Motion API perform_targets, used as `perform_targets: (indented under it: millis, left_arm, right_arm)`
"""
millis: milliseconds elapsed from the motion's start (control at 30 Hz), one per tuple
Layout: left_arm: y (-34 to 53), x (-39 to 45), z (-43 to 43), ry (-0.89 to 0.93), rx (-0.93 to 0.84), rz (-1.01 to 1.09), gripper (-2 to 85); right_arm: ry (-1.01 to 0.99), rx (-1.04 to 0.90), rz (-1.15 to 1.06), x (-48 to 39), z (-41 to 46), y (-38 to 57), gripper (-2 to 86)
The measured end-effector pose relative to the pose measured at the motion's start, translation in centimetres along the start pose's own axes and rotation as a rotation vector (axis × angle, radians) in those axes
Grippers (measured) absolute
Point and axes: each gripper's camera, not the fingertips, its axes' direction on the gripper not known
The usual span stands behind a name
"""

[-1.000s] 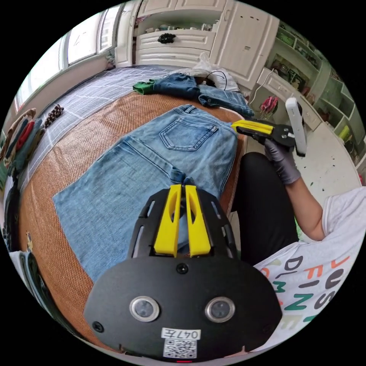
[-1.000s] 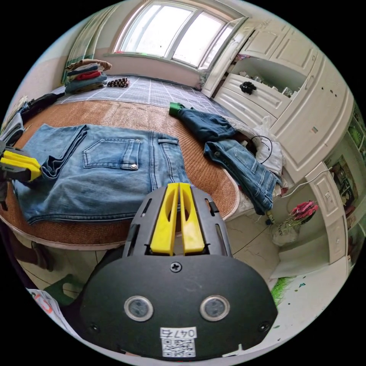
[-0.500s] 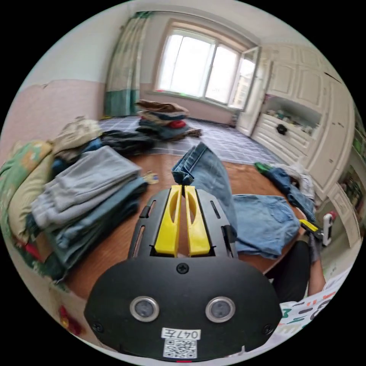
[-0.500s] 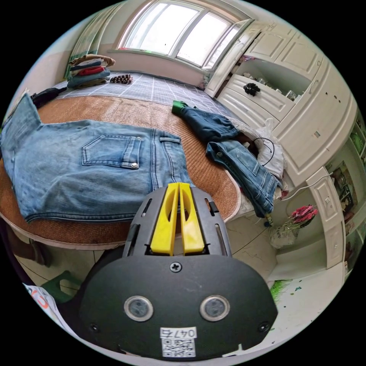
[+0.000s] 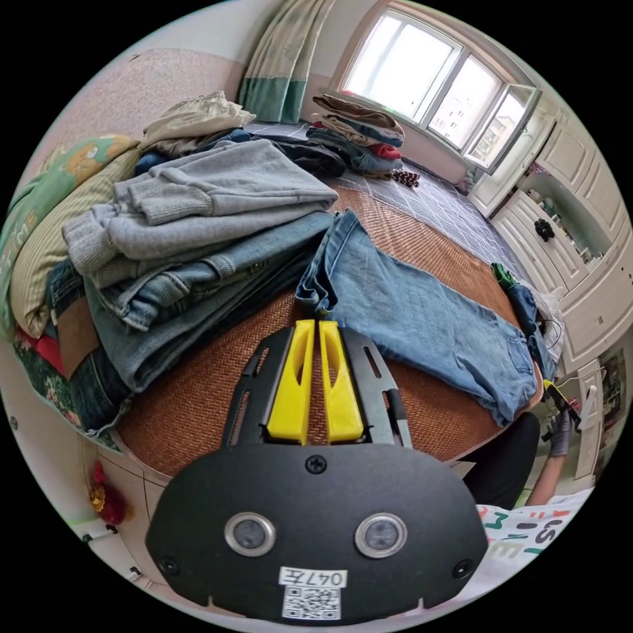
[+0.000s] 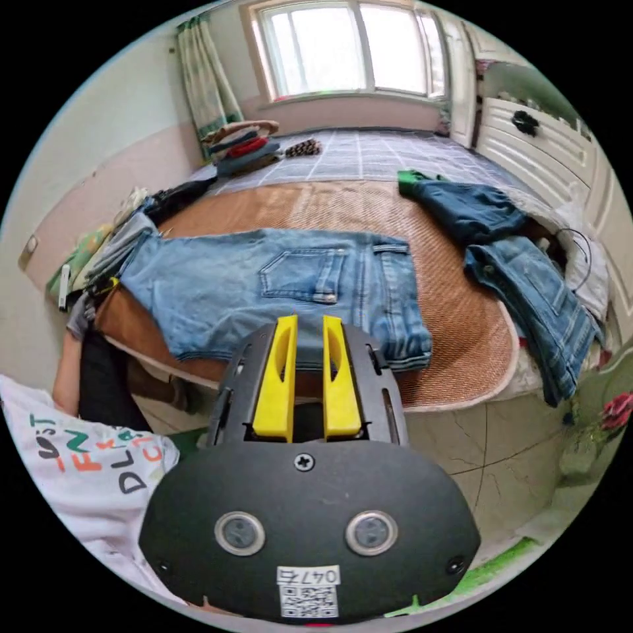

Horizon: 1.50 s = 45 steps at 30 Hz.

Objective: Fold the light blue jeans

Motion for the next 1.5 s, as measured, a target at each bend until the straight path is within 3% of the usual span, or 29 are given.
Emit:
perform_targets:
  millis: [200,500,667,800,900,1067,1133,1333,1500]
  left_arm:
    - [0.1,-3.1,0.3,0.067,0.013,-0.035,-1.0]
    - [-1.0,-1.1,3.9,0.257,-0.173,0.165,-0.8]
    - [-1.4,1.2,5.2,0.373,-0.208,0.227,0.4]
    - [-1.7,0.2,-0.2,0.241,0.021,0.183,5.3]
    - [-4.5,3.4,-2.2,0.191,0.124,0.341,5.9]
    - [-12.2,8.4,3.0,0.059,0.083,0.591,9.9]
    - [-14.7,8.8,7.1,0.043,-0.070,0.598,10.7]
    - [-15.0,11.4,10.5,-0.029,-0.209,0.610,2.5]
    - [-12.8,14.9,6.4,0.162,-0.145,0.704,-0.8]
  right_arm:
    - [0.181,-0.235,-0.196,-4.1,12.3,-8.1,-0.5]
    - [0.446,-0.185,-0.175,-0.5,27.3,-27.3,-0.5]
    - [0.311,-0.070,0.143,4.2,29.3,-32.0,0.3]
    - [0.274,0.156,0.119,2.0,26.7,-28.9,4.0]
    - [0.207,0.194,0.038,0.1,26.8,-26.2,3.9]
    - [0.160,0.155,-0.014,-0.8,29.9,-24.9,3.1]
    - [0.139,0.141,-0.030,-0.8,30.9,-24.8,2.8]
    - [0.095,0.132,-0.030,1.1,33.2,-26.0,3.3]
    - [0.036,0.063,0.042,4.3,38.2,-31.2,9.2]
